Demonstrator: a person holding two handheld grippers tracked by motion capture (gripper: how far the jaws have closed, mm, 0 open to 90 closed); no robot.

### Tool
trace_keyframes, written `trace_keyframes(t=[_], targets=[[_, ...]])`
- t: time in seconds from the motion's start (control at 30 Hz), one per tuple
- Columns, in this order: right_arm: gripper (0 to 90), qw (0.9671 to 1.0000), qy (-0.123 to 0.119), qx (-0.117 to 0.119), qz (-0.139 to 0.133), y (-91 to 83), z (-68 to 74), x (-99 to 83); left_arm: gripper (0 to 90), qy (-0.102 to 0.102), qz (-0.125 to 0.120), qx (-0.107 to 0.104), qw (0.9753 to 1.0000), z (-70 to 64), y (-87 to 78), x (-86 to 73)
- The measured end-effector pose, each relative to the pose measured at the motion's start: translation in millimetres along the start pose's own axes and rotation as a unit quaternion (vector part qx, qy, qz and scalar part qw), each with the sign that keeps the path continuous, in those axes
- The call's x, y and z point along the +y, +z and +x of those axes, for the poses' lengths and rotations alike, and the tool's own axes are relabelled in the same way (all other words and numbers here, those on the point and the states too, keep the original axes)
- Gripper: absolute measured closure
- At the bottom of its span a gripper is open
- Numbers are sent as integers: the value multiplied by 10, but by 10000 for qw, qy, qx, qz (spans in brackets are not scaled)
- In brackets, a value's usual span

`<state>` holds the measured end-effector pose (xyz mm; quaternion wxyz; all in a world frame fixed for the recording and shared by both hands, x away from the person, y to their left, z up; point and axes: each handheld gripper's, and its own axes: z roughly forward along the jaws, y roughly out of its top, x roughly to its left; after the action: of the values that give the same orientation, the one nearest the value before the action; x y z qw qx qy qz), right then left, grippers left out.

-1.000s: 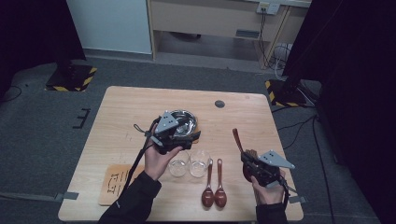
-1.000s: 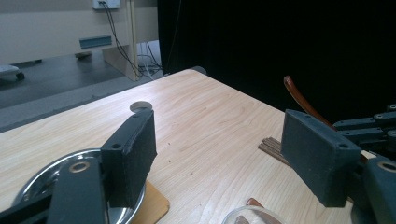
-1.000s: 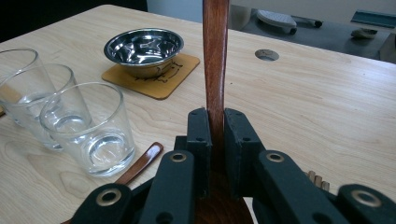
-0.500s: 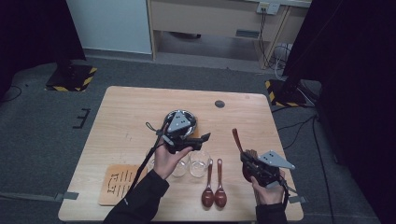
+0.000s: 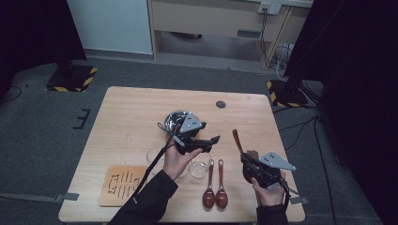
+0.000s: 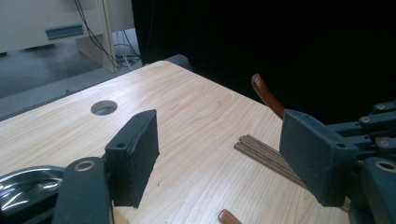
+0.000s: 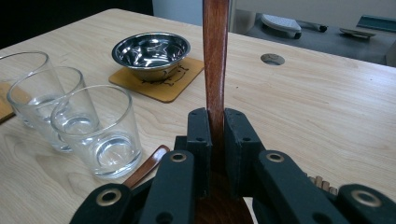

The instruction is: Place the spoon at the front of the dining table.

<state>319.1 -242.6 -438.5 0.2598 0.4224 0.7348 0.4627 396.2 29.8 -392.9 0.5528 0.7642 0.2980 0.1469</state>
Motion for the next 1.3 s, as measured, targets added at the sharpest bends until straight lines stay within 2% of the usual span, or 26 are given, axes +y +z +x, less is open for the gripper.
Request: trace_keyframes(t=[0.87,1.3], targets=[[813,9999,-79,107,-66,1,56,3,319,-72,38,-337,9994,-191,315,-20],[813,9996,-128,207,-111,-4,84,12,353,-51,41,-433,9990,-277,417,-14]])
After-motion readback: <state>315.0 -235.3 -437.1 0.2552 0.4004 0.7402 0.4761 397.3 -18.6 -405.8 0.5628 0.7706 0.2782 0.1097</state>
